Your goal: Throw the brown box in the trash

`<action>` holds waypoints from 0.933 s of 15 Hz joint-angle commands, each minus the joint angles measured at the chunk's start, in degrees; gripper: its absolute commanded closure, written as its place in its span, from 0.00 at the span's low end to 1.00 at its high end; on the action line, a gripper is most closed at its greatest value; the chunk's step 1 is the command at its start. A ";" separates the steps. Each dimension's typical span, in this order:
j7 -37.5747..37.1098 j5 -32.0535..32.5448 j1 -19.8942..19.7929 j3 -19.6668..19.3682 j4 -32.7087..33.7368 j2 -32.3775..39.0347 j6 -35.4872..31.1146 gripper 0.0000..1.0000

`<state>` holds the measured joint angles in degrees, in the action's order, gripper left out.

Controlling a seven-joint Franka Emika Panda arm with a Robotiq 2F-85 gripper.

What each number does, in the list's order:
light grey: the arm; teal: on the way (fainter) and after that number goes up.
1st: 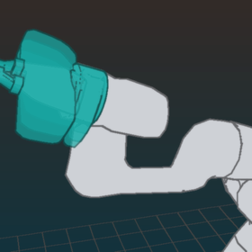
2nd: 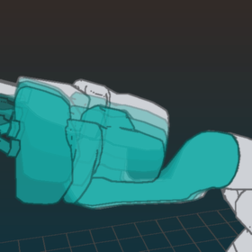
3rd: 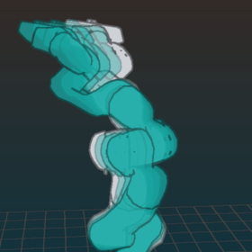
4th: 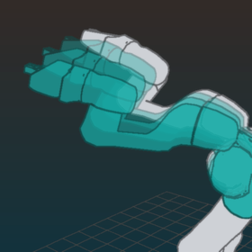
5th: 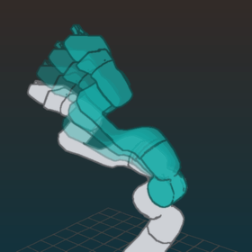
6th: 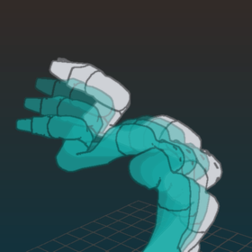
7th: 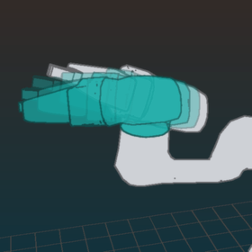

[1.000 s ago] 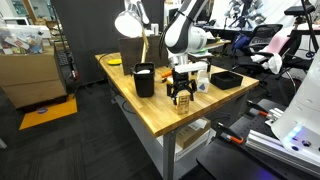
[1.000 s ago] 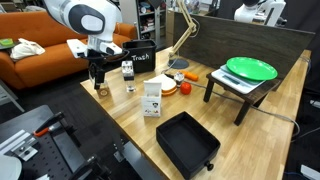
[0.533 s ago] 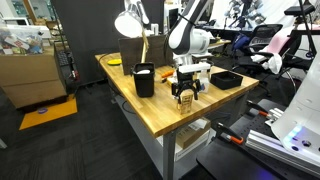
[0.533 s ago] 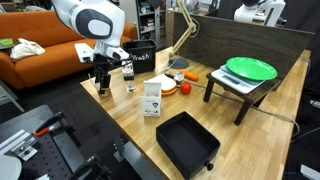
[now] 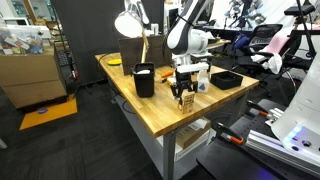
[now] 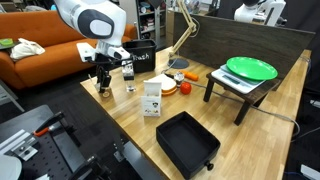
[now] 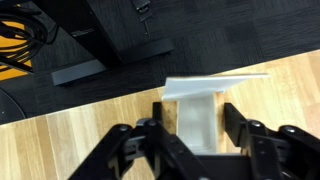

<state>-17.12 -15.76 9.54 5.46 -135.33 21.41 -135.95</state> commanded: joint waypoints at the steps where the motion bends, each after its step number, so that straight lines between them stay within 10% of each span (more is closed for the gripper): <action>1: 0.74 -1.33 -0.87 0.85 0.40 -0.30 0.09 0.69; 7: -0.19 -0.55 0.13 1.58 -0.17 -2.60 -0.36 0.99; 14: -0.70 0.64 1.38 2.48 0.06 -6.62 0.10 1.00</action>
<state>-17.18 -15.69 10.91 7.82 -134.65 16.68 -136.01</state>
